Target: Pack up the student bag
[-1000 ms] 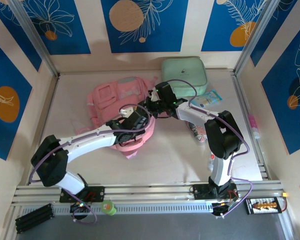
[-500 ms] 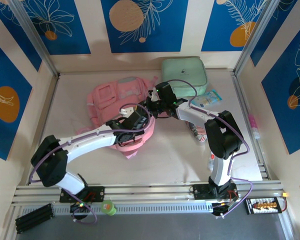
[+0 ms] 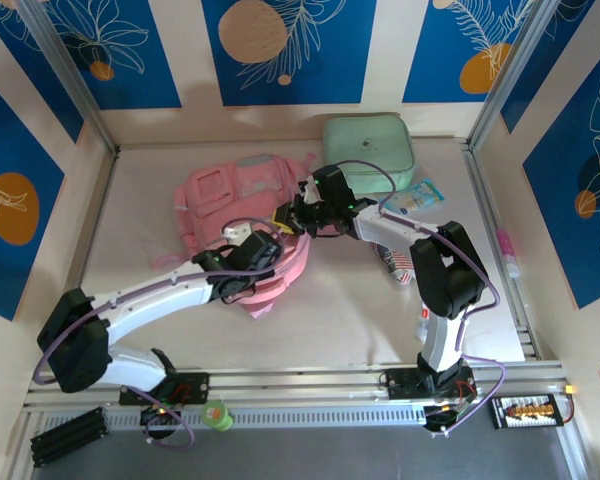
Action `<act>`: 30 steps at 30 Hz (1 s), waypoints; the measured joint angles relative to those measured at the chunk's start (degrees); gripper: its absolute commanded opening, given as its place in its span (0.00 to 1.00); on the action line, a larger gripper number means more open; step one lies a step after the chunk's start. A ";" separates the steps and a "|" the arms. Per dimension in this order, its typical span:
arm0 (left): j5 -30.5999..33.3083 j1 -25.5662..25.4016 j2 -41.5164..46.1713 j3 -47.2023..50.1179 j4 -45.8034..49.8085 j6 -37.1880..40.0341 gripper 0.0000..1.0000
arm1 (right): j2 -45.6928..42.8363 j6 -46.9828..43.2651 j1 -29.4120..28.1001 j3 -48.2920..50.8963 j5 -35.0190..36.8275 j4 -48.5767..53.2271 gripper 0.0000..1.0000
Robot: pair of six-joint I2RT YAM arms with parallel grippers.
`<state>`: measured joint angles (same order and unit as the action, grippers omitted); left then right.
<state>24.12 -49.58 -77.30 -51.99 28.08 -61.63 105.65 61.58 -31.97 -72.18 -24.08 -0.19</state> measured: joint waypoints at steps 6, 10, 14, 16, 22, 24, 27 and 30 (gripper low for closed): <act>-0.46 1.16 2.99 2.84 -0.09 0.20 0.13 | 0.00 0.00 -0.07 0.00 -0.13 -0.02 0.11; -1.64 1.75 2.91 2.84 0.11 2.56 0.23 | 0.00 0.00 -0.04 0.00 -0.09 -0.17 0.11; -1.88 2.34 2.16 2.75 1.09 4.15 0.27 | 0.00 -0.02 0.00 0.00 0.09 -0.17 0.11; -2.25 2.73 1.75 2.75 1.14 5.03 0.27 | 0.00 -0.02 0.00 0.00 0.09 -0.17 0.11; -3.34 3.45 0.70 2.45 0.98 7.13 0.25 | 0.00 -0.02 0.00 0.00 0.09 -0.17 0.11; -3.54 3.74 0.26 2.34 1.07 7.96 0.21 | 0.00 -0.02 0.00 0.00 0.09 -0.17 0.11; -3.56 3.89 0.07 2.21 1.38 8.72 0.15 | 0.00 -0.02 0.00 0.00 0.09 -0.17 0.11; -3.52 3.89 0.07 1.64 1.77 9.35 0.10 | 0.00 -0.02 0.00 0.00 0.13 -0.17 0.11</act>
<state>20.60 -45.69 -77.23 -50.35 29.85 -52.27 105.65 61.56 -31.97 -72.18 -23.94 -0.36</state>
